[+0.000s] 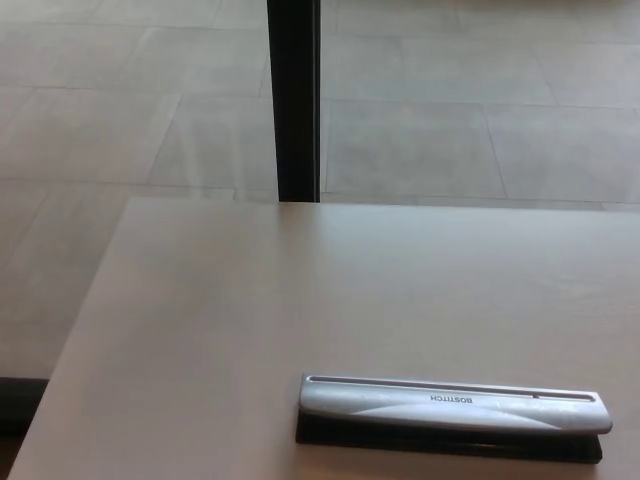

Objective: A hole pucnch is kept on the middle on the desk infront of the robot and the robot uses both its hands as fists to press on it and use it

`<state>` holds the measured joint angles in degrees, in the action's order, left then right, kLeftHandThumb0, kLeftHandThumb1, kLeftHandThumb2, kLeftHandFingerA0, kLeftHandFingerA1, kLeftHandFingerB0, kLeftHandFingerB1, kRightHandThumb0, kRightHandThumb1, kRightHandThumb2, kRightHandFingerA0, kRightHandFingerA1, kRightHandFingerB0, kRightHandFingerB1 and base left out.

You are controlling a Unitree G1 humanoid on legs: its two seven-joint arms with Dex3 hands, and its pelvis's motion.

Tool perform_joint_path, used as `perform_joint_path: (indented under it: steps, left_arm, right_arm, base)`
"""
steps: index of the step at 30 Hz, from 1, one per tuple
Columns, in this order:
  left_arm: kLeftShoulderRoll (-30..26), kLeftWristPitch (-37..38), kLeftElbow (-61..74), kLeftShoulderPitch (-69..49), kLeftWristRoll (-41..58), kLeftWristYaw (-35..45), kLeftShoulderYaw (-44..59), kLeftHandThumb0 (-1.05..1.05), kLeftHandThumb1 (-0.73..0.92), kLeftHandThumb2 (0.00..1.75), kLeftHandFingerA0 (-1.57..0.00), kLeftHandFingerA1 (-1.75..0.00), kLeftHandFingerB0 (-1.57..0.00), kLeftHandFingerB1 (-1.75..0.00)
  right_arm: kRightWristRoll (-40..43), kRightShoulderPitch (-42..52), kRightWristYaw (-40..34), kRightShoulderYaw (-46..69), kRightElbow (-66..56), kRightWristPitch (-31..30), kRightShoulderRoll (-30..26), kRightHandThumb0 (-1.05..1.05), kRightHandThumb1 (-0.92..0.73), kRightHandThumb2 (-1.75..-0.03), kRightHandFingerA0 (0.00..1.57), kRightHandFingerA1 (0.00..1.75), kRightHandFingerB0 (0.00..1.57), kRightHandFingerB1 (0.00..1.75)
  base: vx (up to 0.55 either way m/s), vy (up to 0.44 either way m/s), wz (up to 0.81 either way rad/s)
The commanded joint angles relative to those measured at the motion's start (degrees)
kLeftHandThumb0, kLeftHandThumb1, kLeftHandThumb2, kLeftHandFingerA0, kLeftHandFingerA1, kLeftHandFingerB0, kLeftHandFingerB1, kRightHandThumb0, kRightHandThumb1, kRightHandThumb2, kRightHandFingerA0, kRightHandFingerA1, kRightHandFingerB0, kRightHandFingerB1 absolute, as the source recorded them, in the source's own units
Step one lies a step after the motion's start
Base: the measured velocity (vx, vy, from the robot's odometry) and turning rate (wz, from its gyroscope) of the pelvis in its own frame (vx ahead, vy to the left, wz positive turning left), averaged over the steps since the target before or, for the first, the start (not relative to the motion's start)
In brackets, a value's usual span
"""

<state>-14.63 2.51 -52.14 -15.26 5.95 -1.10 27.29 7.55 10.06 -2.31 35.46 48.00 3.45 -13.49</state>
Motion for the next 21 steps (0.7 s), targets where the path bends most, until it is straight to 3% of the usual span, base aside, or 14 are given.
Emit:
perform_joint_path:
  steps: [1,2,4,5,6,7,8,9,11,14,16,17,20,21]
  left_arm:
    - [-1.35,-5.20,0.05,3.14,11.96,-9.31,12.99,-0.50,0.54,0.72,-0.91,-0.76,-0.49,-0.75]
    - [-2.37,-5.60,0.32,5.31,12.93,-10.72,14.85,-0.53,0.55,0.78,-0.97,-0.82,-0.73,-0.90]
    - [-2.45,-5.68,0.31,5.90,12.98,-11.13,16.12,-0.53,0.55,0.78,-0.97,-0.82,-0.73,-0.90]
    - [-3.43,-7.26,2.10,8.80,15.58,-11.71,18.68,-0.50,0.54,0.83,-0.81,-0.77,-0.53,-0.76]
    - [-3.61,-7.54,2.24,9.17,15.53,-11.66,19.39,-0.50,0.54,0.83,-0.81,-0.77,-0.53,-0.76]
    - [-3.89,-7.01,5.07,10.95,15.64,-12.09,19.70,-0.50,0.57,0.88,-0.73,-0.74,-0.46,-0.69]
    - [-4.31,-7.52,10.82,14.80,16.90,-14.22,21.01,-0.53,0.57,0.81,-0.75,-0.70,-0.55,-0.66]
    - [-4.59,-8.23,12.83,16.76,16.36,-16.07,21.24,-0.51,0.57,0.78,-0.73,-0.64,-0.62,-0.62]
    - [-3.78,-8.37,18.45,20.18,16.54,-17.98,21.93,-0.55,0.58,0.77,-1.00,-0.85,-0.89,-0.69]
    - [-4.14,-7.95,21.50,27.01,16.86,-19.16,22.75,-0.53,0.60,0.77,-1.11,-0.70,-0.96,-0.68]
    - [-3.65,-11.11,26.05,29.51,17.25,-19.86,22.89,-0.50,0.53,0.81,-1.11,-0.77,-0.90,-0.66]
    - [-2.67,-12.37,29.94,31.08,18.24,-20.62,22.66,-0.42,0.51,0.80,-0.99,-1.24,-0.95,-0.80]
    - [-0.53,-15.79,39.93,34.28,20.54,-20.72,21.14,-0.39,0.56,0.83,-0.96,-1.38,-0.84,-0.79]
    - [3.01,-14.85,50.61,37.80,23.72,-21.16,17.72,-0.38,0.51,0.94,-1.11,-1.54,-0.89,-0.92]
  right_arm:
    - [18.32,-5.92,-4.64,16.94,0.97,-4.80,-5.76,-0.58,-0.59,-0.60,0.56,0.70,0.21,0.53]
    - [20.14,-9.05,-6.28,20.07,2.27,-6.15,-9.51,-0.52,-0.66,-0.68,0.57,1.21,0.21,0.66]
    - [20.43,-10.29,-6.68,21.95,3.02,-6.92,-11.37,-0.52,-0.66,-0.68,0.57,1.21,0.21,0.66]
    - [23.03,-13.05,-8.03,25.02,2.51,-8.70,-14.25,-0.33,-0.68,-0.85,0.58,0.75,0.14,0.52]
    - [22.95,-13.46,-8.04,25.77,2.62,-8.97,-14.45,-0.33,-0.68,-0.85,0.58,0.75,0.14,0.52]
    - [23.12,-15.62,-9.08,26.70,2.81,-9.01,-16.69,-0.08,-0.52,-1.19,0.53,0.74,0.18,0.58]
    - [22.64,-19.14,-10.71,27.07,1.59,-9.14,-19.54,-0.10,-0.47,-1.40,0.74,0.80,0.27,0.57]
    - [22.72,-20.98,-12.26,27.78,1.12,-9.38,-20.40,-0.11,-0.42,-1.33,0.89,0.85,0.38,0.60]
    - [22.18,-22.47,-10.73,27.66,-2.07,-9.87,-21.08,-0.12,-0.34,-1.45,0.97,0.91,0.47,0.65]
    - [22.97,-26.92,-11.66,28.84,-5.32,-9.72,-21.47,-0.14,-0.31,-1.47,1.08,0.99,0.69,0.70]
    - [23.53,-28.46,-11.94,29.42,-9.10,-10.77,-20.57,-0.14,-0.29,-1.49,1.10,1.13,0.79,0.73]
    - [23.26,-29.32,-12.42,29.08,-10.97,-11.16,-20.35,-0.14,-0.19,-1.57,1.09,1.33,0.94,0.79]
    - [24.62,-32.20,-12.68,29.09,-16.08,-12.24,-19.41,-0.14,-0.17,-1.57,1.12,1.39,1.01,0.87]
    - [25.94,-35.37,-12.98,26.98,-22.57,-13.76,-17.89,-0.25,-0.18,-1.45,1.31,1.50,1.11,0.94]
  base:
    - [0.00,0.000,0.00]
    - [0.00,0.000,0.00]
    - [0.00,0.000,0.00]
    - [0.00,0.000,0.00]
    - [0.00,0.000,0.00]
    - [0.00,0.000,0.00]
    - [0.00,0.000,0.00]
    - [0.00,0.000,0.00]
    - [0.00,0.000,0.03]
    - [0.00,0.000,0.00]
    - [0.00,0.000,0.00]
    - [0.00,0.000,0.00]
    - [0.00,0.000,0.00]
    - [0.00,0.000,0.00]
